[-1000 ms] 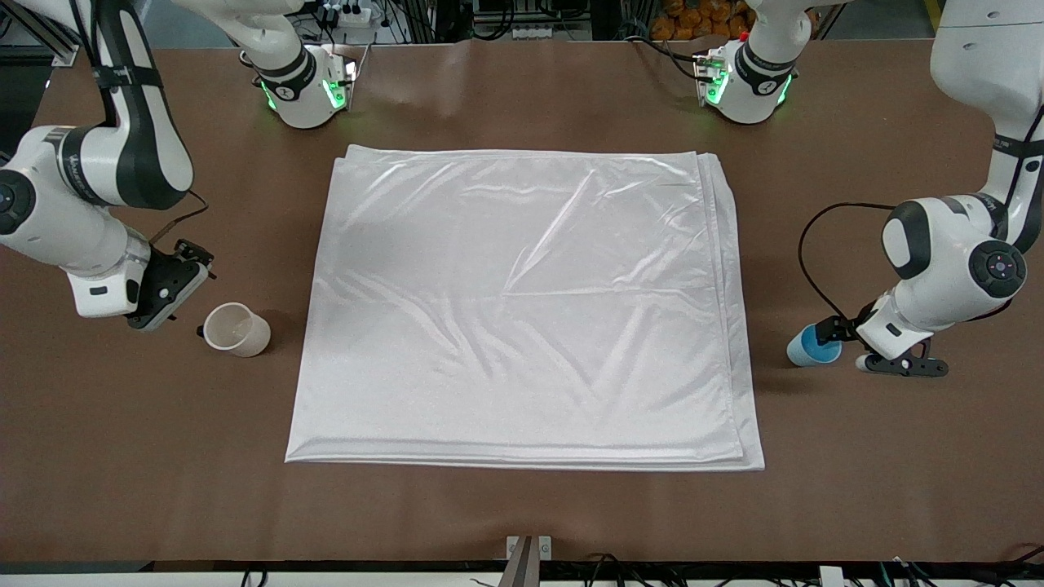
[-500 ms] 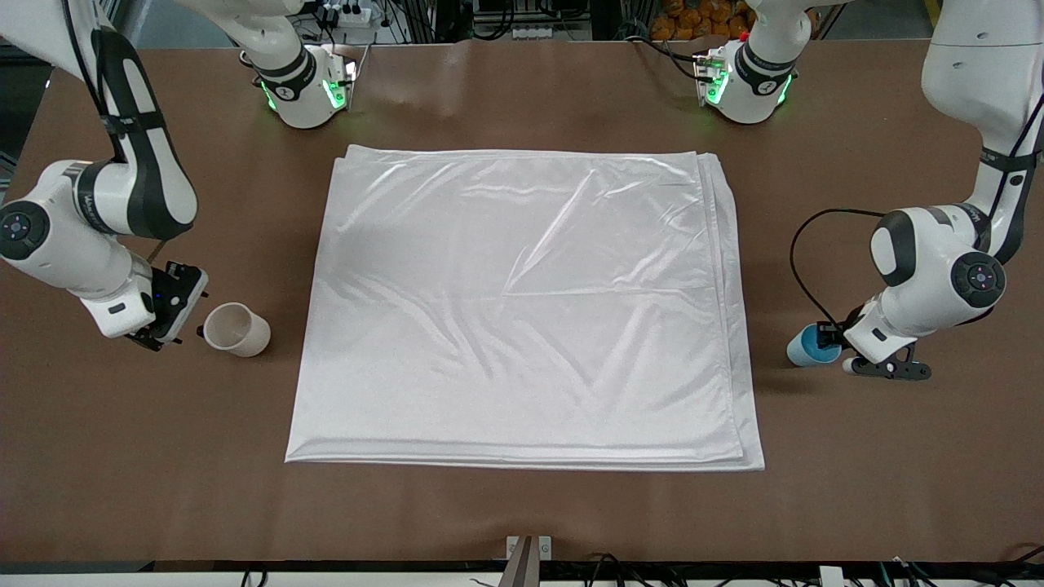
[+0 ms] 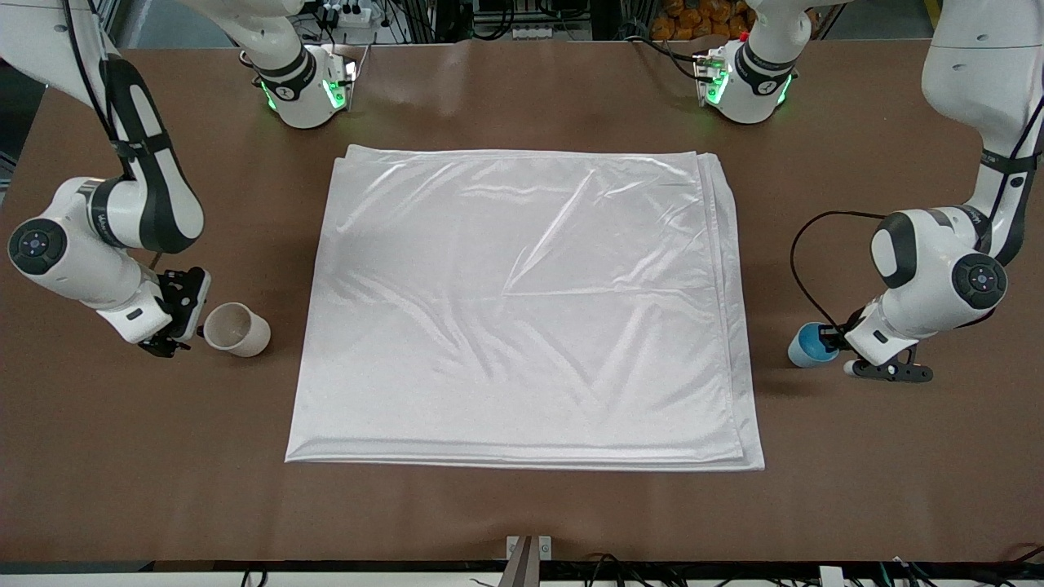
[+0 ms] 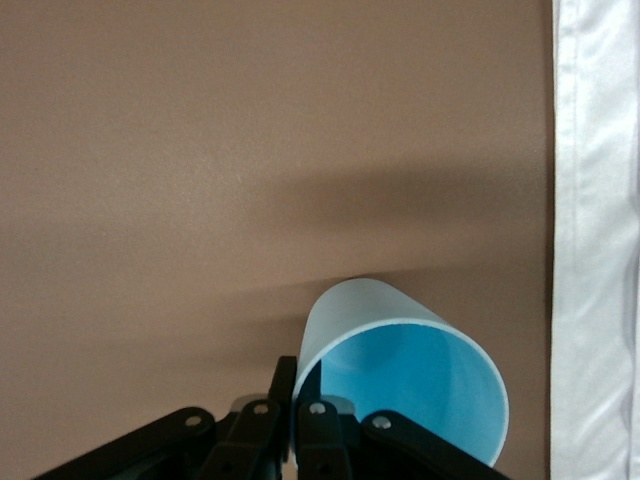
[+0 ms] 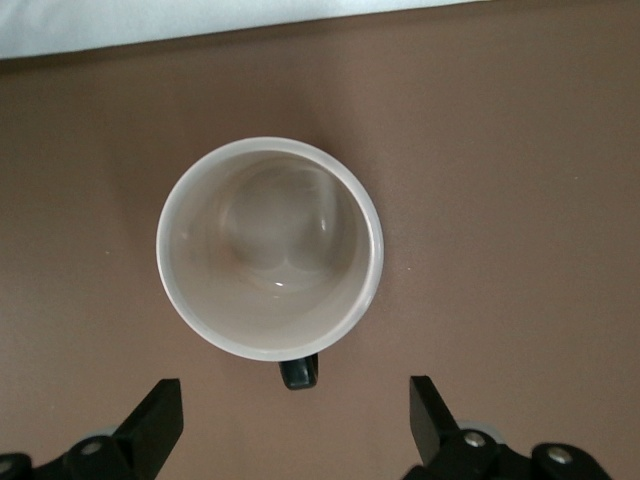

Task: Place blue cup into white mug on cloth

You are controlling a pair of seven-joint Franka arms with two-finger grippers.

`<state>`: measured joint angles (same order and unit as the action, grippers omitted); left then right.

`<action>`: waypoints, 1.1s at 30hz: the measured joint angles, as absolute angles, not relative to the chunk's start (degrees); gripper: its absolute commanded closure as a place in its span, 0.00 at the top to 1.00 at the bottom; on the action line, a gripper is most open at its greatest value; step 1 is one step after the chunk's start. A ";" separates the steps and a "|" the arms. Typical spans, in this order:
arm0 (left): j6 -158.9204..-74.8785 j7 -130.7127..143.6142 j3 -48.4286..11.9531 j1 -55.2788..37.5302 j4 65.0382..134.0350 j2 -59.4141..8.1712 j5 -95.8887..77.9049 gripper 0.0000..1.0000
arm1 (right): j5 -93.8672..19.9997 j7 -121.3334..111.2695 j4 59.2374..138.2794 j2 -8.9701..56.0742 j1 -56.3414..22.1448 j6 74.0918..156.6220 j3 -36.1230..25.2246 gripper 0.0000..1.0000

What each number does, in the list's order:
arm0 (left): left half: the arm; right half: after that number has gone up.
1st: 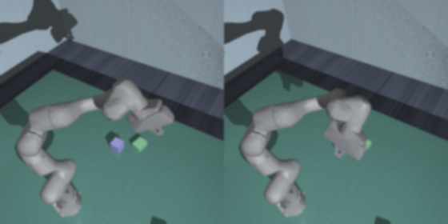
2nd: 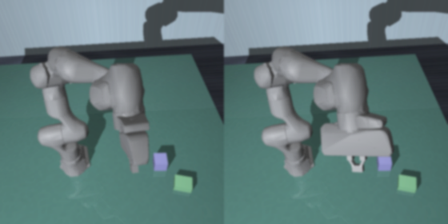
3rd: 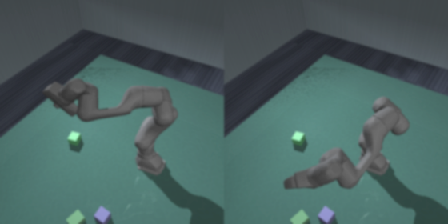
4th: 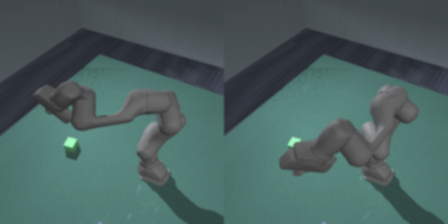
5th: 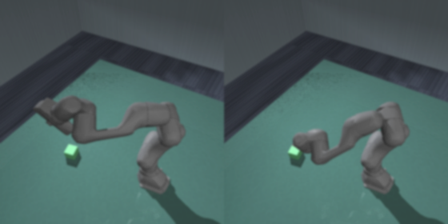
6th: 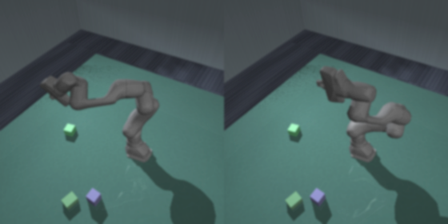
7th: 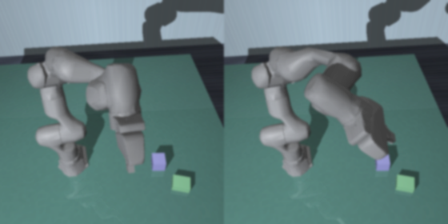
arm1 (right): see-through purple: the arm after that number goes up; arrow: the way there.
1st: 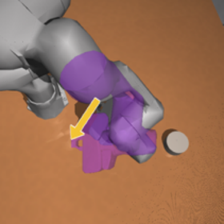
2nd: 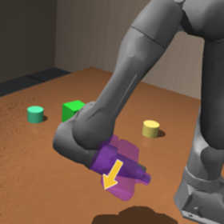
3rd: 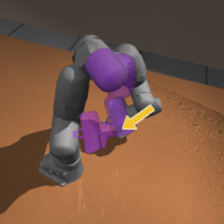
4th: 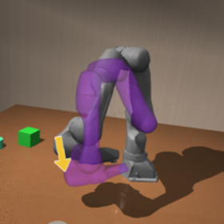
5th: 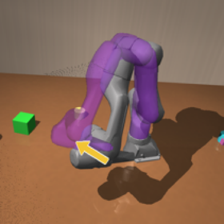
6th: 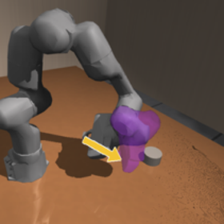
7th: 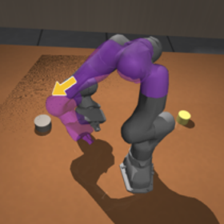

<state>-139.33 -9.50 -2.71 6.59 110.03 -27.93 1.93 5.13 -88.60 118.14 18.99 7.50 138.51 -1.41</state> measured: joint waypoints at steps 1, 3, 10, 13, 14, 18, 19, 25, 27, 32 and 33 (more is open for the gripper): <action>-139.35 -9.51 -2.71 6.58 109.87 -27.92 1.93 0.00 | 5.17 -89.03 118.14 19.22 7.66 138.85 -1.41 1.00; -139.36 -9.54 -2.71 6.58 109.47 -27.87 1.93 0.00 | 5.30 -89.91 118.14 19.78 8.11 139.77 -1.42 1.00; -139.36 -9.67 -3.30 6.58 108.46 -26.86 1.93 0.00 | 5.43 -94.07 118.14 22.30 9.40 143.82 -1.43 1.00; -139.36 -9.67 -3.93 6.57 108.25 -25.90 1.93 0.00 | 5.44 -94.93 118.11 23.10 9.52 144.81 -1.43 1.00; -139.35 -9.67 -4.16 6.57 108.19 -25.49 1.93 0.00 | 5.44 -95.18 118.11 23.37 9.52 145.14 -1.42 1.00; -138.72 -9.67 -5.11 6.55 108.11 -23.62 1.93 0.00 | 5.44 -95.85 118.07 24.51 9.51 146.26 -1.31 1.00; -138.24 -9.67 -5.28 6.54 108.11 -23.14 1.93 0.00 | 5.44 -96.01 118.07 24.86 9.51 146.48 -1.28 1.00; -134.92 -9.67 -5.67 6.55 107.93 -20.54 1.93 0.00 | 5.44 -96.37 118.05 26.98 9.51 148.35 -1.26 1.00; -133.21 -9.67 -5.83 6.56 107.50 -19.82 1.93 0.00 | 5.45 -96.40 118.00 27.43 9.51 148.56 -1.26 1.00; -129.51 -9.67 -6.54 6.55 105.57 -18.85 1.93 0.00 | 5.45 -96.84 117.98 27.90 9.51 148.62 -1.26 1.00; -128.91 -9.67 -6.65 6.54 105.13 -18.79 1.93 0.00 | 5.45 -97.02 117.98 27.96 9.51 148.72 -1.27 1.00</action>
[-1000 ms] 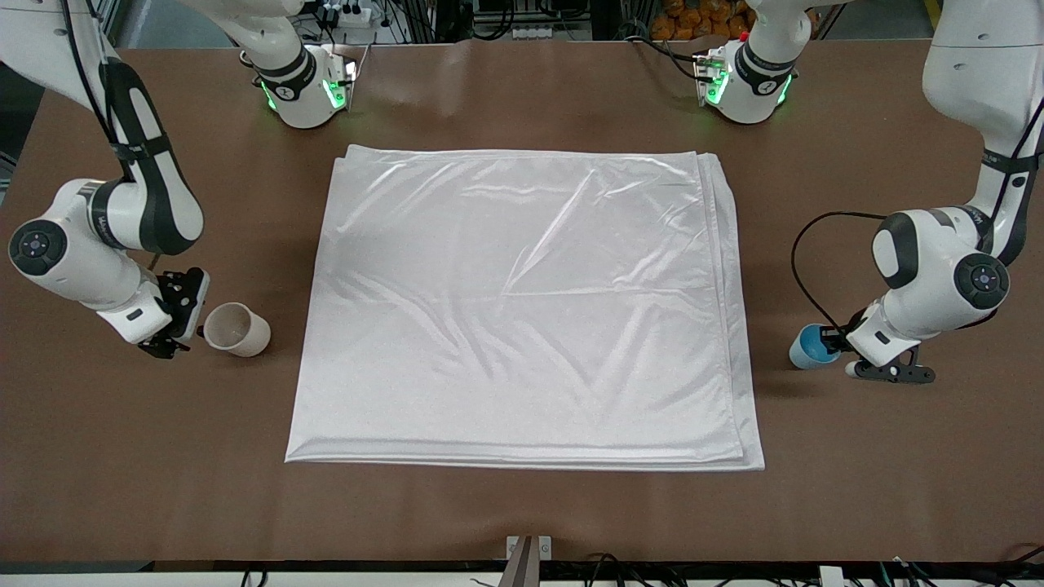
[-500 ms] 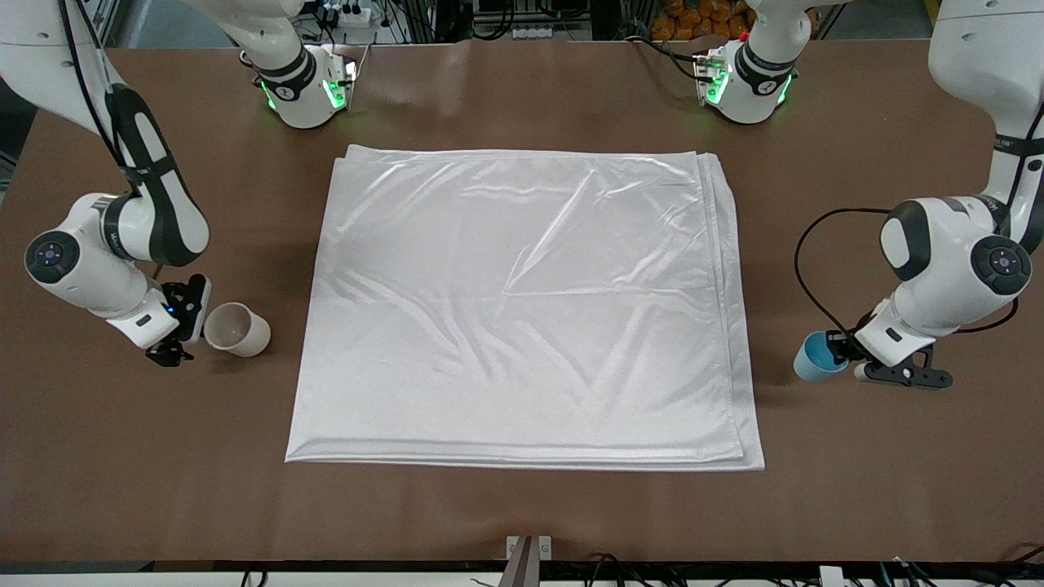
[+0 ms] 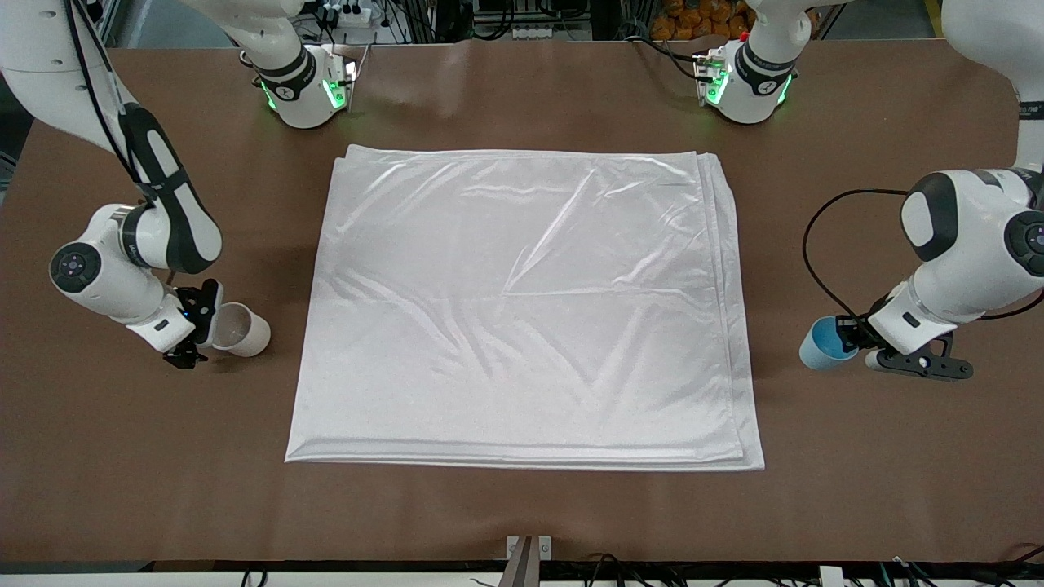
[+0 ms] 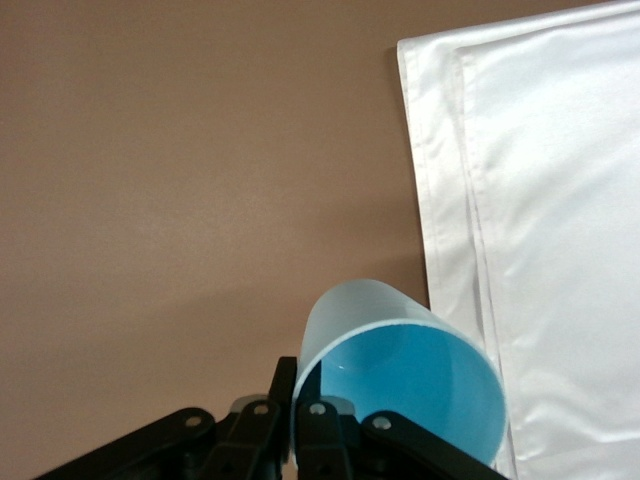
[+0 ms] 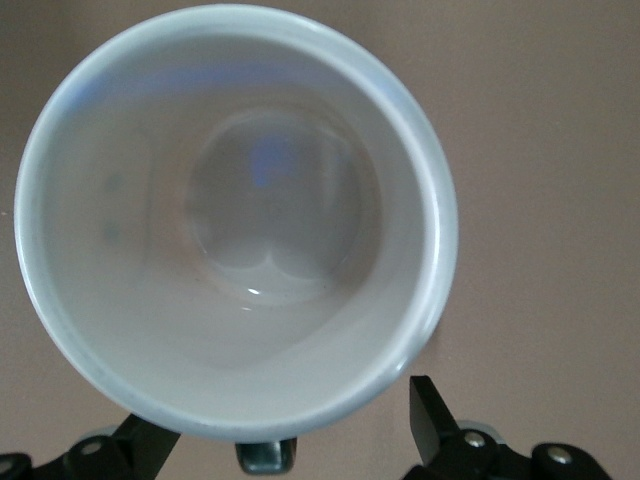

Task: Place blue cup into white mug on cloth

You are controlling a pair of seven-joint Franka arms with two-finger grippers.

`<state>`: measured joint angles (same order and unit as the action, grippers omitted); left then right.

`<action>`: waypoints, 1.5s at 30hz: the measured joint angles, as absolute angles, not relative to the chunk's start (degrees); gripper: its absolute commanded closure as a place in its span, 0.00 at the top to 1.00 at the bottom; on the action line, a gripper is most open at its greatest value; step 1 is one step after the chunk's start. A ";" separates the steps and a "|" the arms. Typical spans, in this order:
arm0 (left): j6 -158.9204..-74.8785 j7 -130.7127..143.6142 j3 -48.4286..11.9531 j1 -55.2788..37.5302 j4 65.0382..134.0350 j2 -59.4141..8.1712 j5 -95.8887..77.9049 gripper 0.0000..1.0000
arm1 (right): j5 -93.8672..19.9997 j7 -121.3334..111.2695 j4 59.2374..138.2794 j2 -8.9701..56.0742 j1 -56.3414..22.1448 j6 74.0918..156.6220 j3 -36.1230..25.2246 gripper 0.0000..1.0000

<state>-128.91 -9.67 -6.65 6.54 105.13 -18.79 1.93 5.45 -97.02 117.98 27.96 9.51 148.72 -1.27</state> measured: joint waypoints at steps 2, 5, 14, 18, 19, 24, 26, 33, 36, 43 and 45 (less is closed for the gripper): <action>-127.66 -9.67 -6.80 6.54 104.16 -18.73 1.93 0.00 | 5.45 -97.25 117.98 28.11 9.52 149.16 -1.28 1.00; -125.82 -9.67 -7.08 6.55 102.54 -18.73 1.93 0.00 | 5.45 -97.39 117.98 28.39 9.53 149.79 -1.31 1.00; -122.62 -9.67 -7.91 6.54 99.40 -18.72 1.93 0.00 | 5.45 -97.73 117.98 28.93 9.53 150.00 -1.31 0.84; -121.17 -9.67 -8.11 6.54 98.18 -18.67 1.93 0.00 | 5.45 -98.41 117.98 28.98 9.53 150.00 -1.31 0.50; -120.65 -9.67 -8.16 6.54 97.81 -18.63 1.93 0.00 | 5.45 -98.48 117.98 28.98 9.53 150.00 -1.31 0.43; -117.71 -9.67 -8.27 6.54 95.74 -18.32 1.93 0.00 | 5.45 -98.54 117.98 28.98 9.58 150.00 -1.32 0.10; -116.91 -9.67 -8.29 6.54 95.03 -18.21 1.93 0.00 | 5.45 -98.56 117.98 28.98 9.62 150.00 -1.32 0.01; -115.93 -9.67 -8.44 6.54 94.23 -18.13 1.93 0.00 | 5.45 -98.60 117.98 28.98 9.66 149.98 -1.30 0.00; -115.84 -9.67 -8.52 6.54 94.09 -18.13 1.93 0.00 | 5.45 -98.60 117.87 28.97 9.69 150.02 -1.19 0.00; -113.60 -9.67 -8.56 6.55 92.37 -18.02 1.94 0.00 | 5.45 -98.60 116.51 27.28 9.73 150.50 0.71 0.00; -112.68 -9.67 -8.60 6.55 91.77 -17.97 1.94 0.00 | 5.45 -98.57 116.24 25.94 9.71 150.05 1.74 0.00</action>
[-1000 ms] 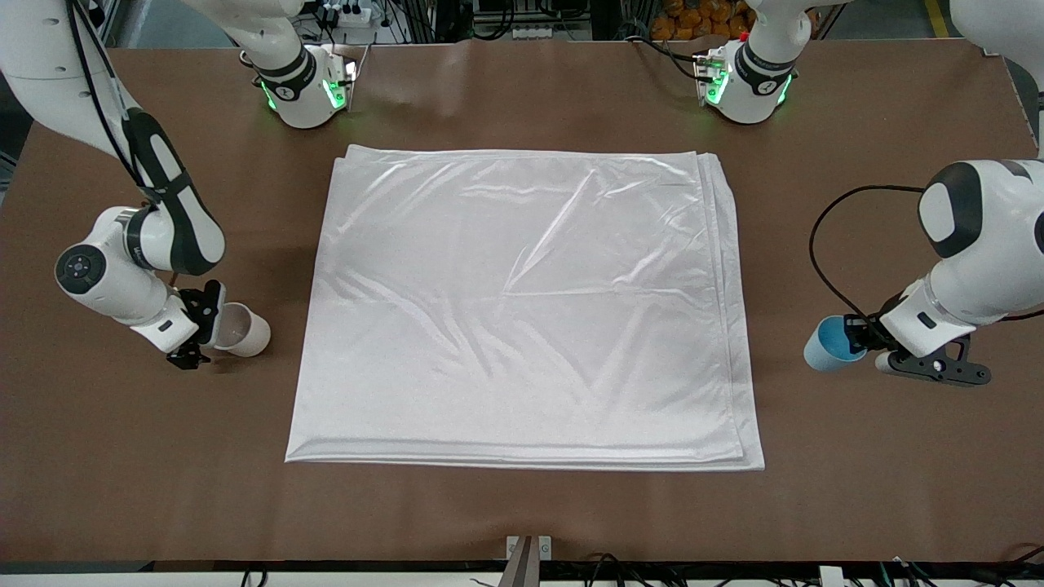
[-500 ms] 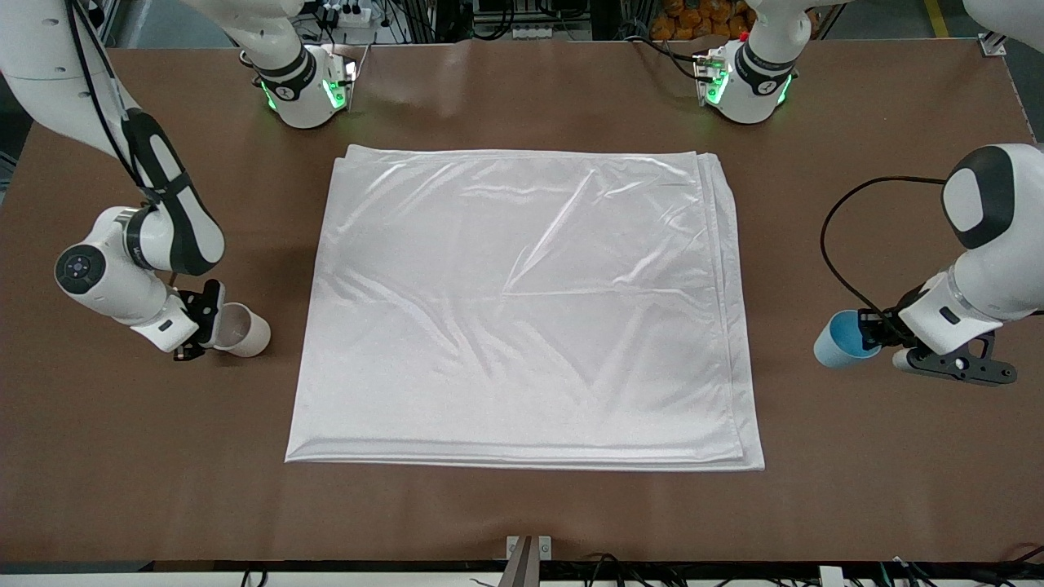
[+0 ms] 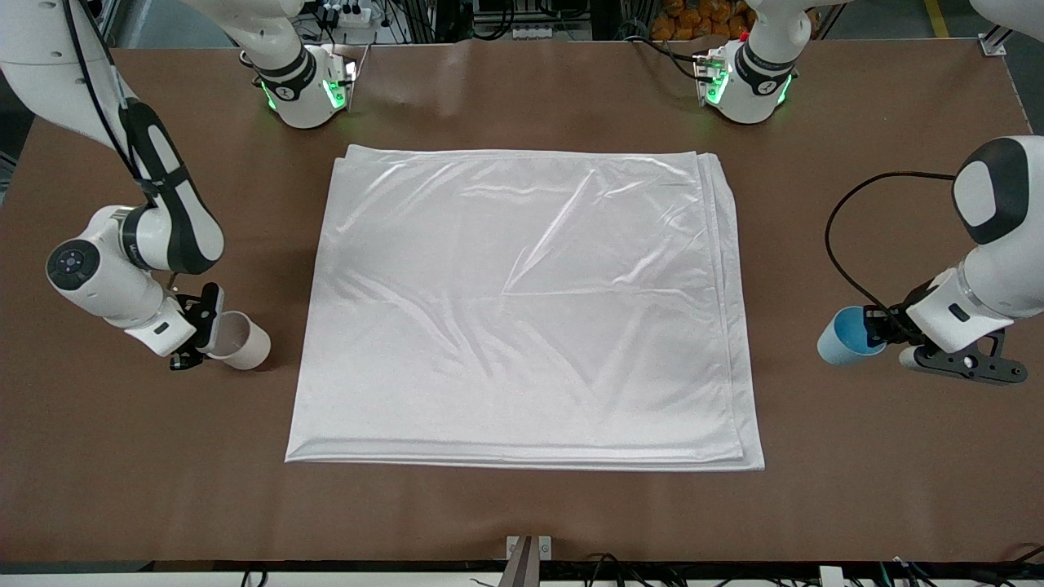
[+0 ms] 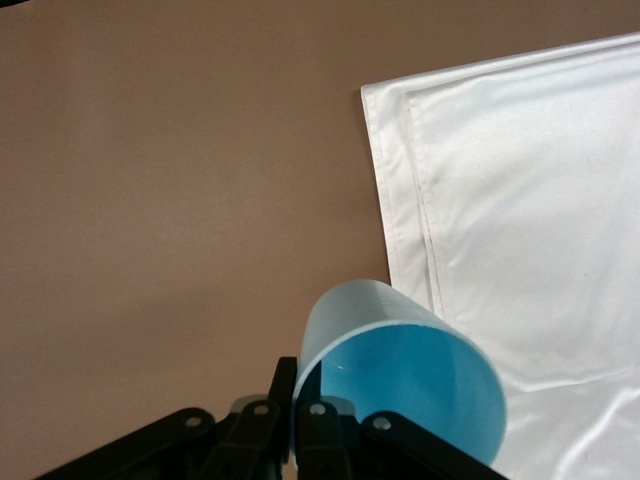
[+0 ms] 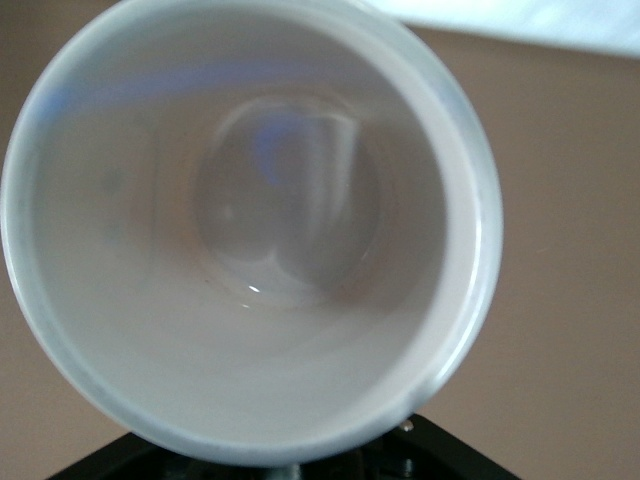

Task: Place blue cup into white mug on cloth

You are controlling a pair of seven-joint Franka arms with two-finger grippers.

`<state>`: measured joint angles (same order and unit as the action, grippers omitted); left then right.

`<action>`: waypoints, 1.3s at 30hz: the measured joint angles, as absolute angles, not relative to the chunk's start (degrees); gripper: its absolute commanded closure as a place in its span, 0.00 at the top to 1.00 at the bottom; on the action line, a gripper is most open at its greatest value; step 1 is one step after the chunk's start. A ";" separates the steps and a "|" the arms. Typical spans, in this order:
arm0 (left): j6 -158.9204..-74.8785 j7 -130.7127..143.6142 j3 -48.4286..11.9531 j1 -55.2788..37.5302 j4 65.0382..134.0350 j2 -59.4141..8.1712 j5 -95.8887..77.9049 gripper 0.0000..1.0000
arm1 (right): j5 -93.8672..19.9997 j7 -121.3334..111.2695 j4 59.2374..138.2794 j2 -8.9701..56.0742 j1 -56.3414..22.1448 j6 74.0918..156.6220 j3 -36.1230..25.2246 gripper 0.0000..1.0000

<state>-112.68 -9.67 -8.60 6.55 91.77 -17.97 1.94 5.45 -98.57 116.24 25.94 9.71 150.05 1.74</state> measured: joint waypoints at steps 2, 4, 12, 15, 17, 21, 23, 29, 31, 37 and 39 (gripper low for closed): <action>-112.15 -9.67 -8.67 6.55 91.35 -17.88 1.94 0.00 | 5.42 -98.15 116.09 24.45 9.68 148.89 2.84 0.00; -112.03 -9.67 -8.76 6.55 91.12 -17.67 1.94 0.00 | 5.41 -96.63 116.08 22.80 9.61 147.00 4.04 0.00; -110.34 -9.67 -9.79 6.54 90.90 -16.54 1.94 0.00 | 5.41 -85.98 116.11 17.71 5.77 139.22 7.47 0.00; -110.21 -9.67 -9.97 6.54 90.88 -16.39 1.94 0.00 | 5.42 -81.34 116.17 16.70 2.76 137.33 7.66 0.00; -110.14 -9.67 -10.05 6.55 90.88 -16.37 1.94 0.00 | 5.42 -78.84 116.20 16.45 0.87 136.85 7.73 0.00; -110.10 -9.67 -10.53 6.56 90.88 -16.37 1.94 0.00 | 5.43 -73.79 116.28 16.44 -2.74 136.55 7.76 0.00; -110.08 -9.67 -10.96 6.55 90.88 -16.37 1.94 0.00 | 5.46 -70.92 116.32 16.43 -4.52 135.92 7.78 0.00; -110.07 -9.67 -11.64 6.54 90.85 -16.28 1.94 0.00 | 5.52 -63.47 116.37 16.44 -9.34 134.20 7.80 0.00; -109.98 -9.67 -11.69 6.54 90.84 -16.25 1.94 0.00 | 5.53 -61.18 116.47 16.45 -10.93 134.15 7.80 0.00; -108.66 -9.67 -12.85 6.55 90.39 -16.18 1.94 0.00 | 5.75 -54.03 116.15 16.71 -16.80 134.29 7.78 0.00; -107.83 -9.66 -13.51 6.53 89.83 -16.17 1.94 0.00 | 6.16 -51.37 115.82 17.10 -18.87 134.30 7.79 0.00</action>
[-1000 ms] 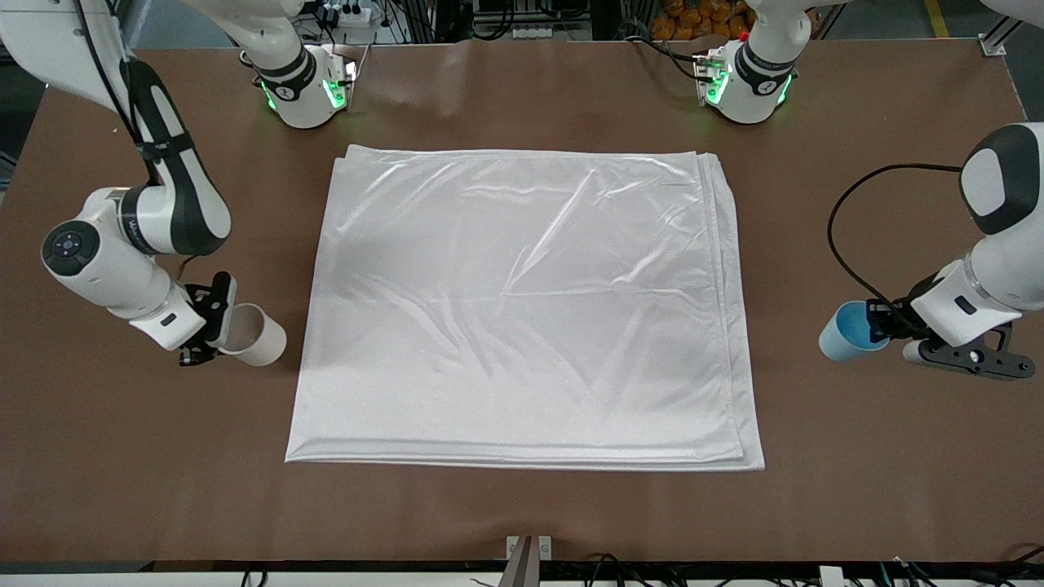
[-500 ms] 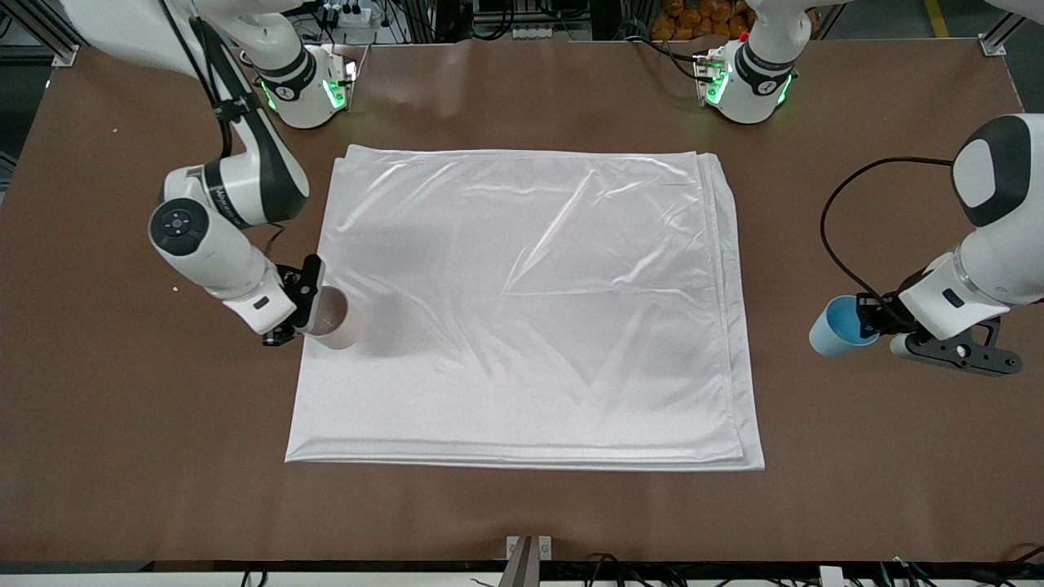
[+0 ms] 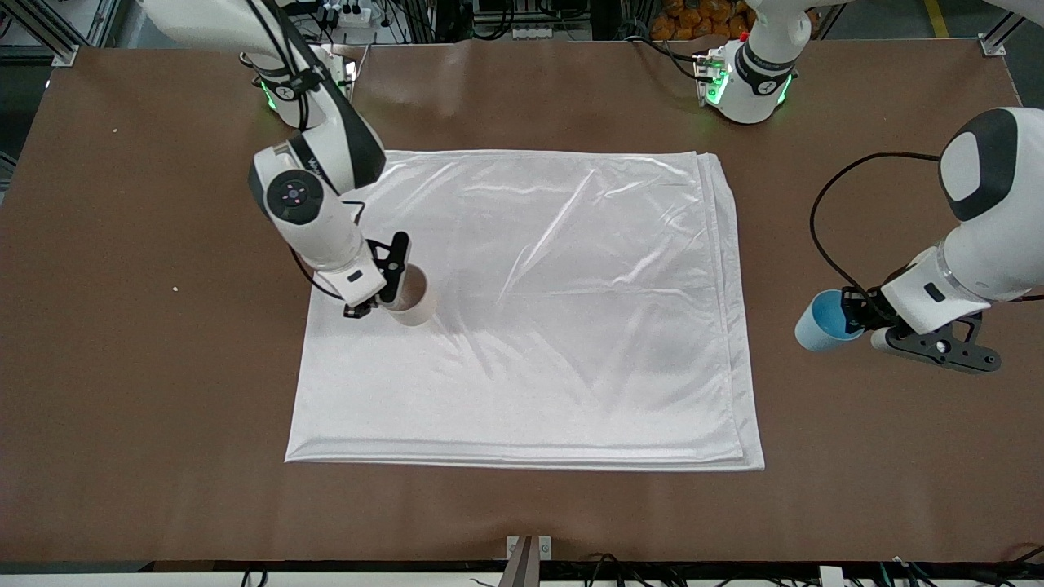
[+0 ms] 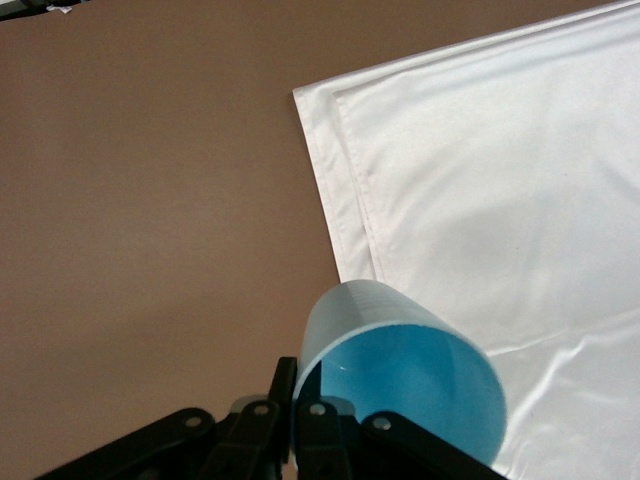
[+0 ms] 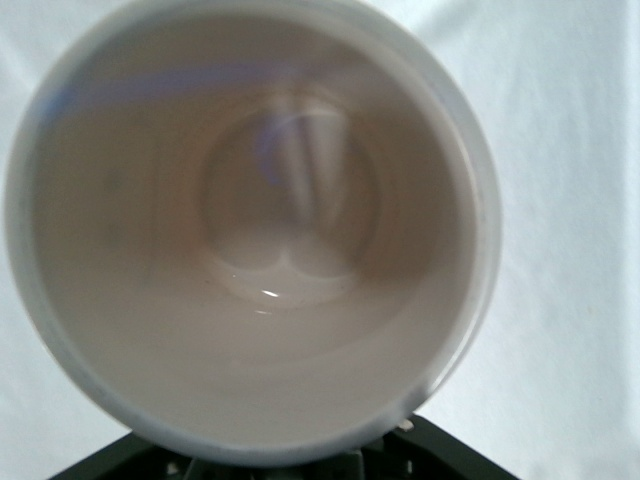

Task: Place blue cup into white mug on cloth

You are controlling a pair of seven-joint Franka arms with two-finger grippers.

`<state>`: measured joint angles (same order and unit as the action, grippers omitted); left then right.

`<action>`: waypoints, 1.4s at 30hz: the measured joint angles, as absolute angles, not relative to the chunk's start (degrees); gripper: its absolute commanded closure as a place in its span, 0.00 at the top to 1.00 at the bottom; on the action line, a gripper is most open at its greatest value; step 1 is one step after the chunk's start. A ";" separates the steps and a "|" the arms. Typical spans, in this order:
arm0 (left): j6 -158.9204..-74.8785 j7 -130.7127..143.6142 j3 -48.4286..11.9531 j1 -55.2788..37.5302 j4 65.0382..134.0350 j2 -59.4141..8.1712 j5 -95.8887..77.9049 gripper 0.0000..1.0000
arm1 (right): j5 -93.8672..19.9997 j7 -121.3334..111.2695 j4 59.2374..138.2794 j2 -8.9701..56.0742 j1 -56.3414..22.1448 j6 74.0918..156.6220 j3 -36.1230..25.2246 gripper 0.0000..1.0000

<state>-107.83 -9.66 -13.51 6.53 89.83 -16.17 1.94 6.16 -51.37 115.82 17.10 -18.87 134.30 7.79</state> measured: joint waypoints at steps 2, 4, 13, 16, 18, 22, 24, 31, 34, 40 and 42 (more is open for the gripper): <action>-107.22 -9.37 -14.01 6.47 89.23 -16.14 1.94 0.00 | 6.97 -48.71 115.35 17.81 -20.83 134.30 7.77 0.00; -106.76 -8.77 -14.29 6.37 88.77 -16.09 1.94 0.00 | 7.87 -46.25 114.60 18.83 -22.54 134.34 7.77 0.00; -105.67 -5.14 -15.88 5.41 88.43 -16.04 1.94 0.00 | 9.27 -39.24 109.61 24.55 -26.96 134.46 7.73 0.00; -105.43 -3.23 -17.12 5.35 88.43 -16.04 1.94 0.00 | 9.29 -38.64 107.52 26.52 -27.88 134.46 7.72 0.00; -105.34 -1.81 -17.98 5.29 88.43 -16.04 1.94 0.00 | 9.29 -38.45 106.23 27.81 -28.43 134.45 7.70 0.00; -105.15 0.10 -19.25 5.12 88.43 -16.04 1.94 0.00 | 9.29 -38.32 104.45 29.98 -29.15 134.44 7.69 0.00; -104.97 0.30 -19.69 5.09 88.44 -16.04 1.94 0.00 | 9.31 -38.32 104.01 30.88 -29.59 134.45 7.65 0.00; -104.46 1.09 -20.92 4.85 88.45 -16.05 1.94 0.00 | 11.00 -37.92 103.52 32.79 -30.82 134.71 7.64 0.00; -104.36 2.52 -21.03 4.27 88.47 -16.05 1.94 0.00 | 12.10 -37.88 103.39 33.24 -30.93 135.14 7.62 0.00; -104.32 3.66 -21.58 3.83 88.53 -16.05 1.94 0.00 | 12.64 -37.88 103.30 34.12 -31.60 135.43 7.62 0.04; -104.31 3.69 -21.62 3.83 88.54 -16.05 1.94 0.00 | 12.65 -37.87 103.21 34.48 -32.06 135.57 7.62 0.08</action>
